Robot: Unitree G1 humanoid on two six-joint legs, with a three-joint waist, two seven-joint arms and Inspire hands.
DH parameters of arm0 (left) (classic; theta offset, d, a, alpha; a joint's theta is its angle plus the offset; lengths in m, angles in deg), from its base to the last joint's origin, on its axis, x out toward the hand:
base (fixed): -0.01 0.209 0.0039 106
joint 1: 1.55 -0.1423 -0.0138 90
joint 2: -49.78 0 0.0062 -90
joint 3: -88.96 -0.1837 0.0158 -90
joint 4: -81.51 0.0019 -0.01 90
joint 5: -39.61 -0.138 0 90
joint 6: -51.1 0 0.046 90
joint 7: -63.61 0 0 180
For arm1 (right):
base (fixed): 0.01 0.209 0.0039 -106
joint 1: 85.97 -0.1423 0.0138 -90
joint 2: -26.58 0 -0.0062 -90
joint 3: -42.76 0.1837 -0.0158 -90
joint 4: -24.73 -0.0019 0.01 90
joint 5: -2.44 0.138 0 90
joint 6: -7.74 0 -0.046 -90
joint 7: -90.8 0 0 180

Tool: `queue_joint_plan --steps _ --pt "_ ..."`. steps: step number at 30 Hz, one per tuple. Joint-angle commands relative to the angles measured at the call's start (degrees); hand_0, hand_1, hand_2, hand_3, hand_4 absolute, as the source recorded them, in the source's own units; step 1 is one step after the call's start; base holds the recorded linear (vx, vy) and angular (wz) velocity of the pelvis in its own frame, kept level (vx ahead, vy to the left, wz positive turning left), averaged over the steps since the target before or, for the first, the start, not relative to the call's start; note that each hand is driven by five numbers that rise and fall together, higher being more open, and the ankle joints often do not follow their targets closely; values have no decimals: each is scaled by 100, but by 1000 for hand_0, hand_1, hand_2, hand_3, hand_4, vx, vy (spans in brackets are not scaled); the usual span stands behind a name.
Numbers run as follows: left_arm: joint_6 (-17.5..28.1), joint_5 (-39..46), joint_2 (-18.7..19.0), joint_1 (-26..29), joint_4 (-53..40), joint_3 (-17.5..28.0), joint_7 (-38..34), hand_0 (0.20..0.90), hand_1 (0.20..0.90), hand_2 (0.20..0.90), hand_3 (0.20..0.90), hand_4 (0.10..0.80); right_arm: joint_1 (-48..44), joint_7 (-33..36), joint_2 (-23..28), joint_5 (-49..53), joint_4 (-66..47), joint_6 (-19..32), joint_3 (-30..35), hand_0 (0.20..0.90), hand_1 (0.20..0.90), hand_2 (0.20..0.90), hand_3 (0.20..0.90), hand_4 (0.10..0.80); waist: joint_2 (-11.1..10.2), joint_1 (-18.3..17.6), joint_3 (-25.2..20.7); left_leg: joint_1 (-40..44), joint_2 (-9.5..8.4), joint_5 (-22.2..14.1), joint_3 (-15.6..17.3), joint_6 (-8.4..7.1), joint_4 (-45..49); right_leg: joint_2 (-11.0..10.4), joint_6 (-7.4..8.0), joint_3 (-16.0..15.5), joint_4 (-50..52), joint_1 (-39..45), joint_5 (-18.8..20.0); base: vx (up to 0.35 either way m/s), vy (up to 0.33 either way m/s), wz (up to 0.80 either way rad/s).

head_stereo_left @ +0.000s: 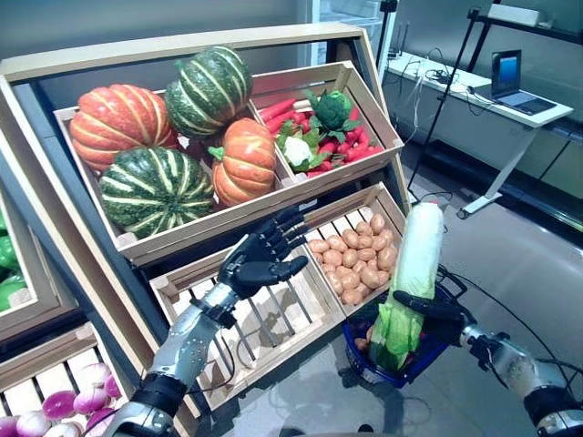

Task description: Put vegetables into the basket

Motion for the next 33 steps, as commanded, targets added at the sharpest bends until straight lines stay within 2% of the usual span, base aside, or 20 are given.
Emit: queue_joint_plan --steps 1,5,8,10,12,13,15,16,18,21,22,23,24,29,33 --pt "446 0 207 421 -95 390 98 900 900 900 900 800 -459 1 38 283 182 769 677 300 300 300 300 400 -130 -50 -15 -32 82 -53 80 45 113 -217 -18 -95 182 339 -177 18 -34 -4" --pt "397 -18 131 535 139 403 10 900 900 900 900 800 -608 528 17 357 1021 1092 1032 300 300 300 300 400 -70 -11 174 -196 68 -146 21 63 377 -239 -58 -113 446 203 -303 -25 -38 0" --pt "513 -71 77 698 248 267 -131 900 900 900 900 800 -882 912 26 364 1427 1257 1070 300 300 300 300 400 -33 45 350 -457 66 -238 -74 69 712 -275 -101 -129 753 -3 -424 -131 -37 1" --pt "691 53 40 1010 376 92 -215 900 900 900 900 800 -1344 1328 29 492 1761 1410 994 300 300 300 300 400 -22 84 690 -961 103 -415 -199 60 1366 -359 -171 -164 1226 -408 -557 -392 -66 0" --pt "864 240 101 1400 452 -46 -193 900 900 900 900 800 -1953 1765 137 549 2112 1539 881 300 300 300 300 400 10 99 1329 -1906 208 -836 -301 73 2706 -527 -331 -167 2336 -1200 -866 -510 -60 13" --pt "940 280 139 1430 434 -110 -219 900 900 900 900 800 -2078 1915 169 581 2139 1555 843 300 300 300 300 400 47 112 1485 -2174 268 -1095 -372 64 3108 -587 -345 -122 2785 -1461 -1097 -341 -10 38" --pt "964 329 165 1476 426 -167 -268 900 900 900 900 800 -2213 2102 210 593 2158 1526 816 300 300 300 300 400 68 121 1607 -2586 328 -1230 -391 160 3572 -704 -430 -138 3273 -1851 -1208 -202 14 28" --pt "1032 331 153 1479 420 -225 -297 900 900 900 900 800 -2329 2167 265 609 2221 1504 810 300 300 300 300 400 95 153 1728 -2917 337 -1416 -492 217 3986 -831 -463 -109 3728 -2157 -1340 -182 30 9" --pt "1106 380 140 1480 430 -326 -366 900 900 900 900 800 -2524 2235 349 641 2344 1429 798 300 300 300 300 400 148 193 1865 -3347 354 -1643 -575 297 4505 -1012 -487 -87 4347 -2596 -1521 -166 34 10" --pt "1163 468 149 1481 410 -435 -407 900 900 900 900 800 -2747 2274 472 643 2478 1337 765 300 300 300 300 400 219 227 1996 -3755 341 -1894 -652 336 5058 -1168 -486 -24 4945 -3027 -1717 -81 22 10" --pt "1215 502 176 1484 360 -489 -404 900 900 900 900 800 -2859 2327 555 685 2502 1295 756 300 300 300 300 400 263 247 2092 -3945 325 -2159 -737 290 5466 -1261 -427 52 5353 -3236 -1926 -113 10 22" --pt "1256 527 212 1503 325 -527 -394 900 900 900 900 800 -2971 2361 612 726 2535 1268 735 300 300 300 300 400 296 252 2155 -4163 318 -2148 -732 337 5673 -1318 -476 76 5544 -3464 -1904 -56 6 24" --pt "1291 524 238 1503 296 -568 -391 900 900 900 900 800 -3045 2396 655 729 2554 1240 709 300 300 300 300 400 331 263 2187 -4243 315 -2406 -793 286 5949 -1341 -422 145 5809 -3562 -2122 -75 -4 22" --pt "1275 746 413 1597 -19 -668 -430 900 900 900 900 800 -3363 2476 848 730 2575 1210 602 300 300 300 300 400 477 229 2322 -4842 359 -2840 -891 273 6925 -1442 -461 319 6663 -4219 -2503 -38 -3 10" --pt "1289 986 452 1652 -240 -629 -444 900 900 900 900 800 -3568 2601 952 870 2530 1234 606 300 300 300 300 400 551 203 2394 -5331 324 -3135 -1010 264 7605 -1457 -466 484 7294 -4745 -2776 -54 -3 6"
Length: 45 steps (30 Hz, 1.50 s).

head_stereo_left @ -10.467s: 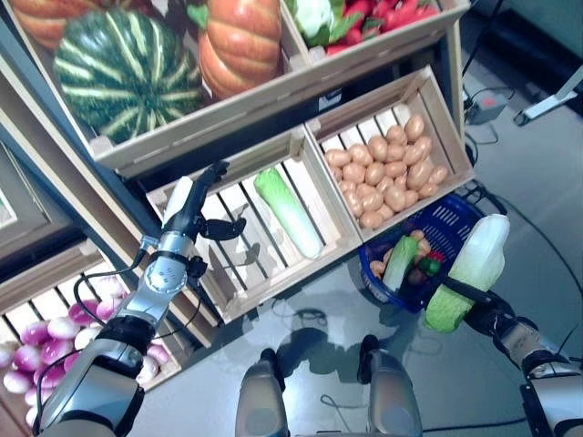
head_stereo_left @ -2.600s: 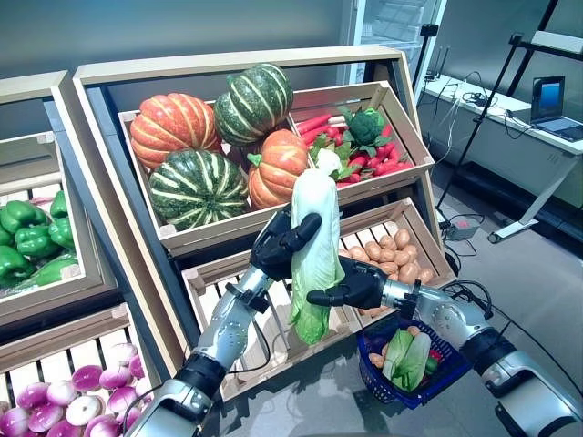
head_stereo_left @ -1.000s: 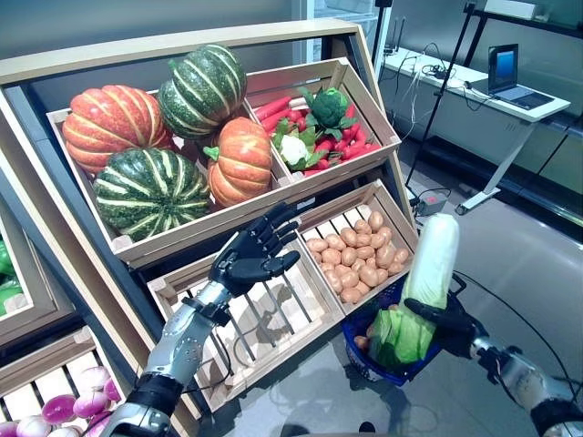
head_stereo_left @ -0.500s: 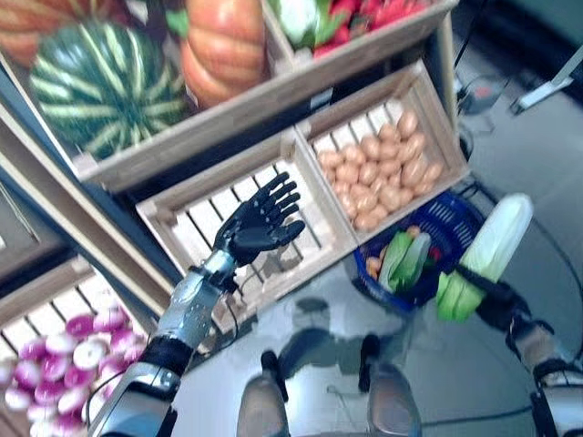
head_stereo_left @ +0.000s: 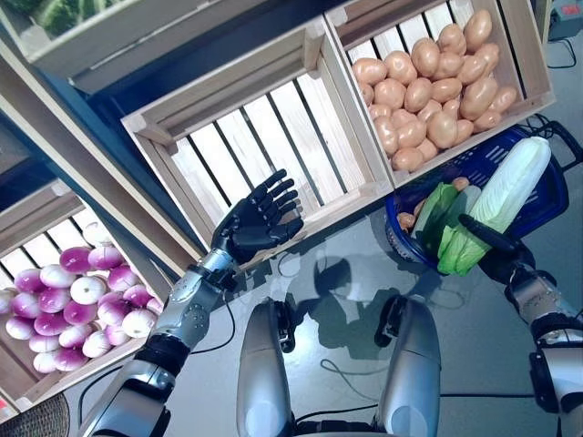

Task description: Put vegetables into the basket

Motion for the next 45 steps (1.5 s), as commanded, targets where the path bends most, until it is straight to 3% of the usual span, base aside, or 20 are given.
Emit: queue_joint_plan --steps 1,5,6,7,18,26,28,29,30,31,37,41,45 --pt "675 466 147 374 -753 151 89 900 900 900 900 800 -414 182 595 609 -80 385 94 300 300 300 300 400 103 33 -201 -77 43 -755 -28 -69 643 13 -158 190 307 134 -233 -62 -18 3" --pt "611 507 149 454 -1034 173 -15 900 900 900 900 800 -601 287 635 703 -175 465 156 300 300 300 300 400 147 20 -147 -507 -27 -956 -140 -61 1151 36 -166 311 856 -330 -408 -76 -21 6" --pt "603 455 147 448 -1106 158 -15 900 900 900 900 800 -648 468 672 714 -201 454 141 493 493 493 493 529 157 19 -160 -625 -58 -1004 -152 -54 1270 56 -161 321 996 -465 -440 -77 -15 10" --pt "598 440 156 448 -1136 148 -26 900 900 900 900 800 -656 509 674 723 -209 476 142 900 900 900 900 800 160 20 -165 -652 -72 -1017 -159 -51 1301 64 -156 328 1030 -497 -447 -76 -10 13" --pt "421 523 309 501 -1185 124 -43 900 900 900 900 800 -657 723 815 910 -197 503 394 900 900 900 900 800 101 16 -309 -809 -97 -1046 -196 -31 1425 121 -107 308 1170 -682 -408 -14 -3 2" --pt "465 594 282 321 -1276 125 -118 900 900 900 900 800 -406 624 837 812 -160 513 500 900 900 900 900 800 8 71 -457 -479 -28 -815 -184 -33 939 171 -33 279 675 -348 -207 41 35 -1" --pt "512 555 267 254 -1271 104 -147 900 900 900 900 800 -362 610 787 799 -180 517 480 900 900 900 900 800 -20 103 -500 -257 13 -682 -146 -34 612 178 5 247 368 -134 -95 11 24 -6" --pt "546 561 268 223 -1188 106 -106 900 900 900 900 800 -352 609 764 801 -192 509 472 900 900 900 900 800 -54 125 -538 -114 49 -382 -74 2 244 175 -18 197 0 17 170 36 11 -8" --pt "545 563 267 219 -1184 103 -104 900 900 900 900 800 -348 610 762 800 -189 509 470 900 900 900 900 800 -49 130 -548 -42 54 -528 -87 -35 278 175 32 207 55 75 38 -15 16 -9" --pt "570 603 282 193 -1134 110 -69 900 900 900 900 800 -346 565 756 804 -183 498 466 900 900 900 900 800 -82 159 -605 148 89 -203 1 -9 -159 167 7 138 -343 263 318 44 13 -3" --pt "541 502 189 104 -924 157 1 900 900 900 900 800 -255 422 571 588 -143 418 345 900 900 900 900 800 -192 271 -857 1004 176 363 182 -34 -1476 149 42 -55 -1381 1116 744 63 24 -9" --pt "415 399 190 100 -853 202 7 900 900 900 900 800 -101 403 536 512 -141 291 353 900 900 900 900 800 -312 362 -1017 1515 122 715 218 -45 -2266 138 68 -296 -2159 1725 1040 87 -17 0" --pt "294 308 118 131 -808 241 -41 900 900 900 900 800 -47 816 494 98 -57 181 314 900 900 900 900 800 -415 438 -1192 2015 39 1051 220 -63 -2992 275 89 -512 -3115 2397 1379 95 -44 1"
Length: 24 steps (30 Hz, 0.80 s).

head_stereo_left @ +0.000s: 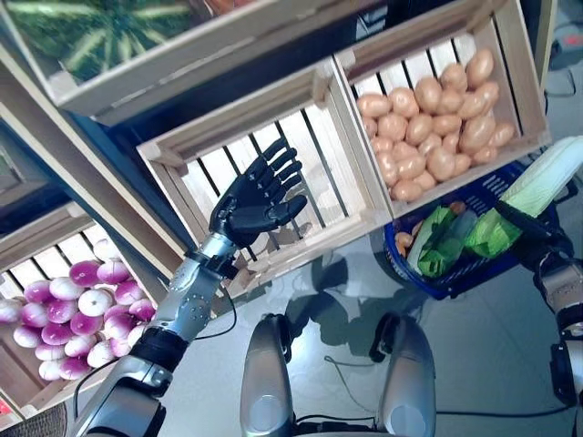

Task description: Put vegetables into the basket

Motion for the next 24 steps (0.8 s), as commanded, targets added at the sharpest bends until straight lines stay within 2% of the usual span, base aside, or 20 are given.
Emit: queue_joint_plan --steps 1,4,6,8,9,12,15,17,19,21,24 --pt "271 39 -14 21 -258 154 178 900 900 900 900 800 70 217 48 -364 32 242 39 900 900 900 900 800 -304 133 -944 303 -10 610 18 150 -919 -45 -31 2 -1274 692 1065 60 -55 -1" --pt "151 -118 -55 52 -320 128 80 900 900 900 900 800 27 625 89 -1022 99 184 -133 900 900 900 900 800 -374 197 -1002 492 -40 750 34 114 -1171 77 -26 -145 -1750 1059 1222 57 -77 7" --pt "120 -198 -22 32 -331 123 66 900 900 900 900 800 -7 698 126 -1081 98 -116 -227 900 900 900 900 800 -419 237 -991 503 -57 748 21 121 -1160 132 -35 -191 -1842 1174 1248 20 -91 2" --pt "112 -195 -6 30 -327 129 77 900 900 900 900 800 -15 752 152 -1050 130 -347 -242 900 900 900 900 800 -426 252 -974 465 -60 717 19 125 -1098 138 -44 -214 -1828 1180 1242 -32 -62 0" --pt "120 -199 16 16 -371 125 82 900 900 900 900 800 -18 817 175 -874 271 -642 -251 900 900 900 900 800 -419 281 -905 365 -54 646 21 148 -948 135 -73 -240 -1719 1131 1205 -75 -41 4" --pt "248 -157 25 -11 -395 42 35 900 900 900 900 800 -11 867 45 -397 452 -1041 -157 900 900 900 900 800 -332 294 -730 198 -31 505 -1 187 -635 84 -115 -216 -1418 1006 1101 -75 10 6" --pt "282 -100 30 -3 -466 10 -43 900 900 900 900 800 -46 482 -136 33 416 -1062 -202 900 900 900 900 800 -272 310 -616 183 -65 466 -12 215 -563 34 -115 -181 -1305 967 1064 -56 53 1" --pt "357 -93 -9 11 -383 16 45 900 900 900 900 800 -80 414 -249 -363 440 -1108 -286 900 900 900 900 800 -209 319 -529 128 -85 434 -5 212 -469 -10 -107 -154 -1180 895 1033 -67 48 0" --pt "418 -98 0 18 -393 26 57 900 900 900 900 800 -91 401 -237 -230 534 -1150 -389 900 900 900 900 800 -164 311 -477 59 -82 414 14 215 -396 -47 -101 -111 -1068 798 999 -93 53 0" --pt "460 -42 46 119 -576 26 -126 900 900 900 900 800 -141 502 -220 41 629 -971 -324 900 900 900 900 800 -80 273 -331 -124 -107 290 9 232 -108 -141 -127 -51 -710 574 873 -106 75 0" --pt "485 -32 -82 197 -720 15 -278 900 900 900 900 800 -266 583 -353 218 704 -859 -289 900 900 900 900 800 -5 253 -202 -287 -118 146 23 249 193 -261 -122 54 -263 286 711 -59 62 4"
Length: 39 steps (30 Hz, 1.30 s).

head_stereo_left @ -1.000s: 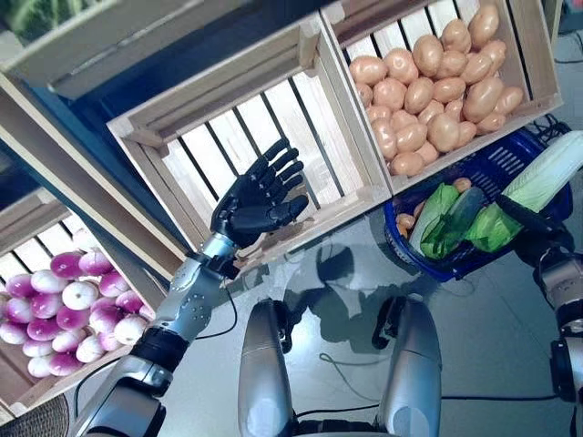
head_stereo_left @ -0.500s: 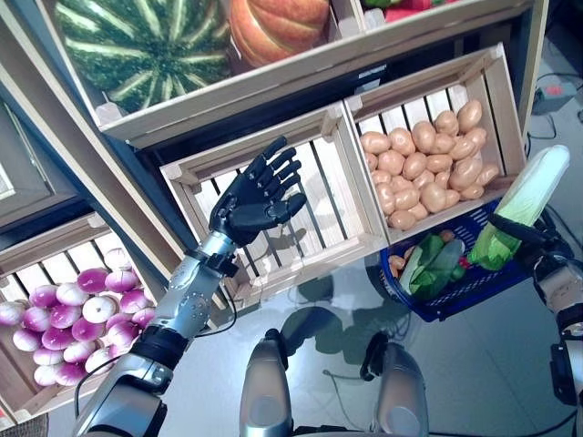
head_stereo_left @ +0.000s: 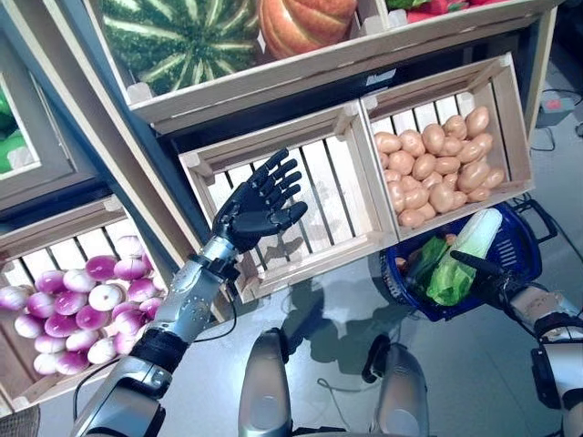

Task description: Put vegetables into the basket

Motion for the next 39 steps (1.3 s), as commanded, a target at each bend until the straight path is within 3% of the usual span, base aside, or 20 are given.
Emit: queue_joint_plan --steps 1,13,16,18,23,30,39 --pt "668 98 -63 229 -841 147 -22 900 900 900 900 800 -342 -45 130 600 156 557 128 900 900 900 900 800 53 74 23 -201 133 -21 -1 -84 259 -159 -239 127 372 43 203 -44 26 -2" --pt "747 100 -140 117 -1262 -34 -377 900 900 900 900 800 -665 1073 346 918 282 840 445 900 900 900 900 800 316 -99 415 -963 167 -457 -166 -179 1381 -326 -239 536 1564 -990 -177 -33 -4 5" --pt "796 129 -129 116 -1337 -51 -425 900 900 900 900 800 -740 1416 419 1085 290 1095 520 900 900 900 900 800 365 -134 456 -1045 166 -514 -171 -192 1499 -325 -246 585 1691 -1116 -242 -29 13 5" --pt "826 186 -112 115 -1406 -83 -485 900 900 900 900 800 -786 1432 412 1337 165 1555 636 900 900 900 900 800 417 -168 460 -1162 160 -569 -182 -194 1623 -315 -247 631 1824 -1256 -310 0 0 0" --pt "829 194 -126 86 -1520 -140 -536 900 900 900 900 800 -800 1726 458 746 92 1688 632 900 900 900 900 800 456 -221 460 -1263 182 -584 -186 -213 1688 -270 -247 716 1891 -1398 -330 -6 0 -1" --pt "986 195 -88 1 -1524 -163 -430 900 900 900 900 800 -676 1588 545 547 91 2073 576 900 900 900 900 800 377 -230 455 -857 236 -426 -133 -200 1267 -209 -265 622 1638 -1056 -243 8 14 -1" --pt "1073 -494 -63 37 -780 -275 -361 900 900 900 900 800 101 1154 -108 183 -290 2416 491 900 900 900 900 800 28 -191 -137 311 300 159 12 -114 -249 22 -285 316 465 114 91 61 15 -8"
